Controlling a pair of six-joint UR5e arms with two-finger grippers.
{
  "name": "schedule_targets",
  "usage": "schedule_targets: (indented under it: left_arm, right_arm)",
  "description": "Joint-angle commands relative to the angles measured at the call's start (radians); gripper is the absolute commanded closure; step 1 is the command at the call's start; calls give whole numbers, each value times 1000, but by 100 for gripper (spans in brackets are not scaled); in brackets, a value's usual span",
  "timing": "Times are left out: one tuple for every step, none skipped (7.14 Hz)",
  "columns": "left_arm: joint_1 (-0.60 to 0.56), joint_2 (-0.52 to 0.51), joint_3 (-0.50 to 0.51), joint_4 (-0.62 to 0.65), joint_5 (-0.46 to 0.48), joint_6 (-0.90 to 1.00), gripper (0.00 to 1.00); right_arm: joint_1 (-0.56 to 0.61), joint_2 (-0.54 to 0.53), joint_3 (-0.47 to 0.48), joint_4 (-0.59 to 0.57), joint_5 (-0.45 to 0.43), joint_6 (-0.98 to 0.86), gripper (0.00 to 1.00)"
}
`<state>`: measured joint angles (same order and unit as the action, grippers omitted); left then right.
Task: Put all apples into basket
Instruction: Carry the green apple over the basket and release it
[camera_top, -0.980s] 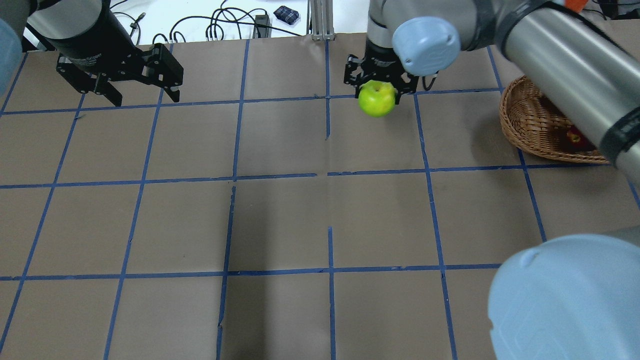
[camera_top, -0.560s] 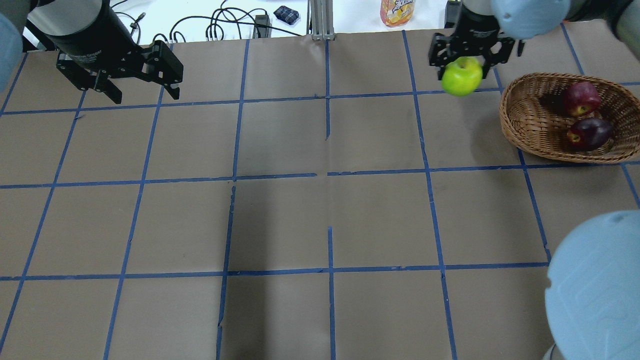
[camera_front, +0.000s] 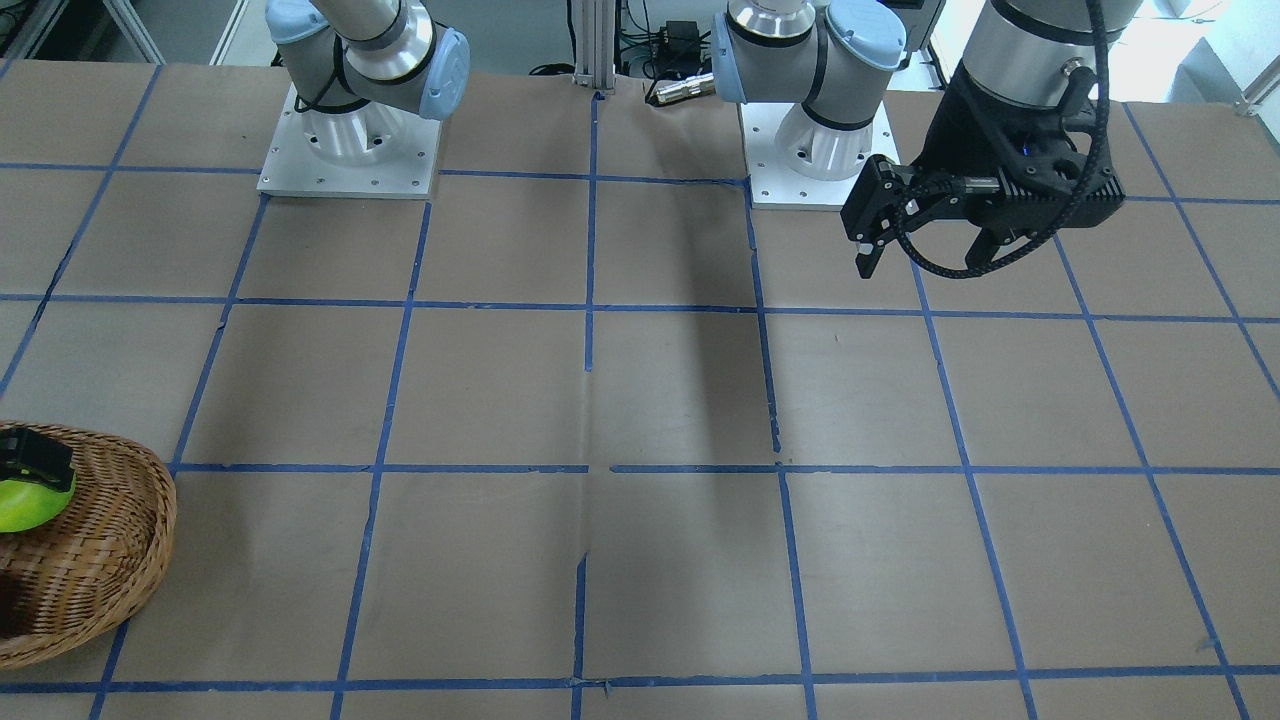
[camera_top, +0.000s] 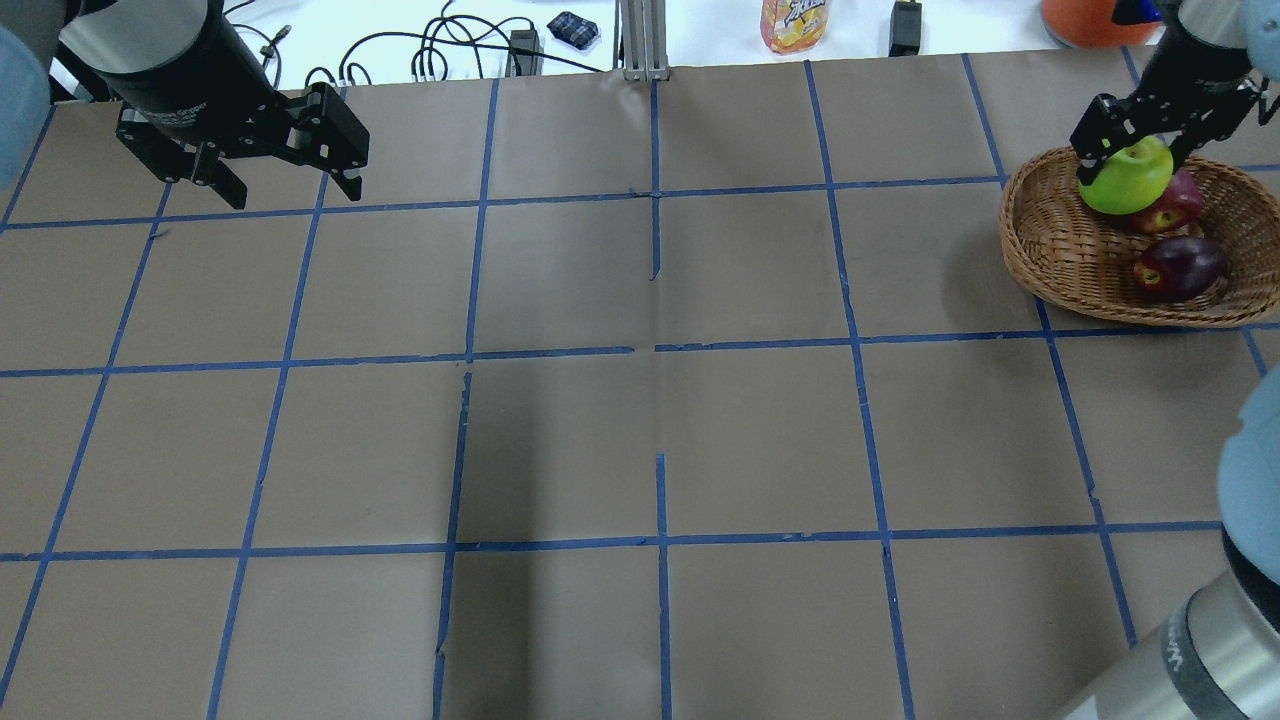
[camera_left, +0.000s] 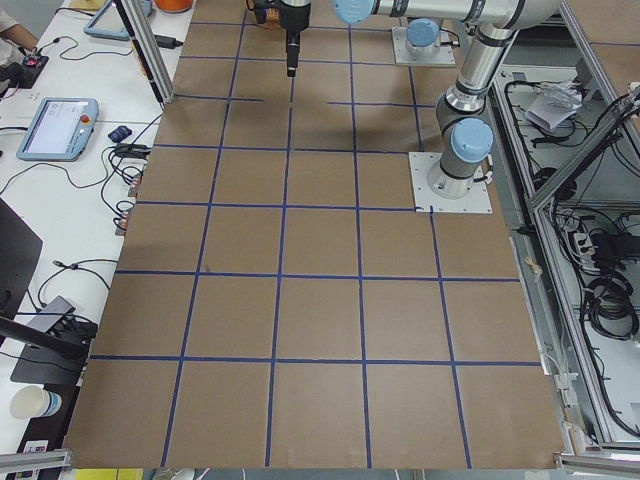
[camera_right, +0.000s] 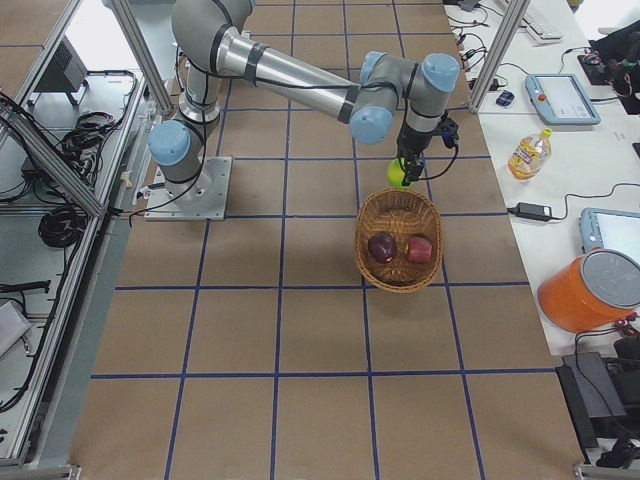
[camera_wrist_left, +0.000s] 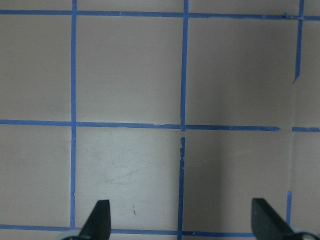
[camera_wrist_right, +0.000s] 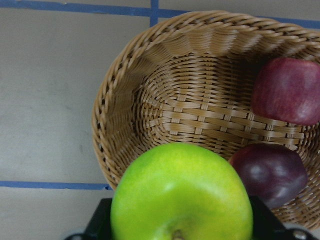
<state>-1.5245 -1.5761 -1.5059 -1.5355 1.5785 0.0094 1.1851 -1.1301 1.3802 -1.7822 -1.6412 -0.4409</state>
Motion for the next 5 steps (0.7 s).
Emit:
schedule_targets:
  left_arm:
    - [0,-1,-1,0,0,1,0]
    - [0,-1,-2,0,0,0,0]
    - [0,-1,-2,0,0,0,0]
    - [0,1,-4,0,0,0,0]
    - [0,1,-4,0,0,0,0]
  right_arm:
    - [-24,53,43,-141,4,-1,95]
    - [-24,68,39,-155,7,17,92]
    - [-24,90,43,-186,8,104,75]
    - [-24,95,43,-186,11,109,6]
    - [-24,93,43,-174,0,117,0]
